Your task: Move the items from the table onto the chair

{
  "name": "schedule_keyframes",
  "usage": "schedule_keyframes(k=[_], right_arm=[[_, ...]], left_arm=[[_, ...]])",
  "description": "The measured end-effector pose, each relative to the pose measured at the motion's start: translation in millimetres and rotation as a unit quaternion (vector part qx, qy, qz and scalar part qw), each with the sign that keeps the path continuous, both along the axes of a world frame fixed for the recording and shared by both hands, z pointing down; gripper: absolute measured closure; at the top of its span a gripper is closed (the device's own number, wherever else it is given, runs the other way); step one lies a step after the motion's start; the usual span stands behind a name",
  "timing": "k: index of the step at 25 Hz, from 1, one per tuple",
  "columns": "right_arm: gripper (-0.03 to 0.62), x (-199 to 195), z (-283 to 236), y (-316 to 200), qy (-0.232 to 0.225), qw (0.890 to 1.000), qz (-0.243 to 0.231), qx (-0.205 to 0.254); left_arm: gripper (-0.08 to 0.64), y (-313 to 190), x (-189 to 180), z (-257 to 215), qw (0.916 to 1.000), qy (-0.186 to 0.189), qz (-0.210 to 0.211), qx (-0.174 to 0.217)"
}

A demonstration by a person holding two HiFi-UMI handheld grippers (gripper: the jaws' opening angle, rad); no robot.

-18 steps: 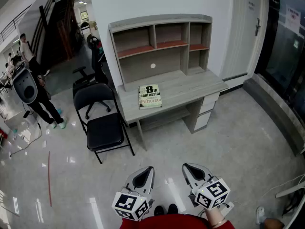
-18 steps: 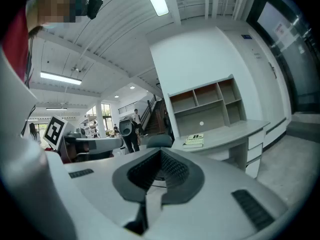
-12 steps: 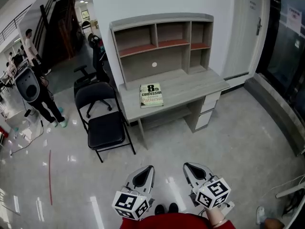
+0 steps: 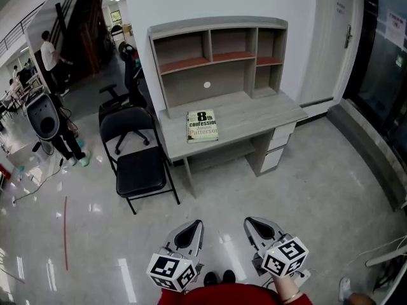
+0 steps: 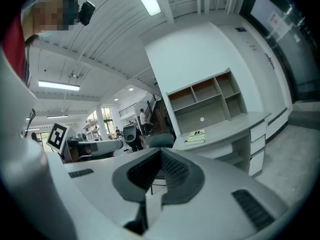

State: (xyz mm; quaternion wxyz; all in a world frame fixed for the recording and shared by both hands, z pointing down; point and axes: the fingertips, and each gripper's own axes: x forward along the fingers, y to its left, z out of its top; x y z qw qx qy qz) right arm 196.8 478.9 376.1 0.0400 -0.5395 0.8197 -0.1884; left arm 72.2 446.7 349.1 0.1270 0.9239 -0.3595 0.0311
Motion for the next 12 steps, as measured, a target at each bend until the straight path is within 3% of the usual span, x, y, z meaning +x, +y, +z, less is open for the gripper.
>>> schedule_keyframes(k=[12], right_arm=[[0.581,42.1,7.7,-20.4,-0.002,1.0,-0.013,-0.01]], left_arm=[[0.552,-31.3,13.4,3.6,0.9988,-0.029,-0.039,0.012]])
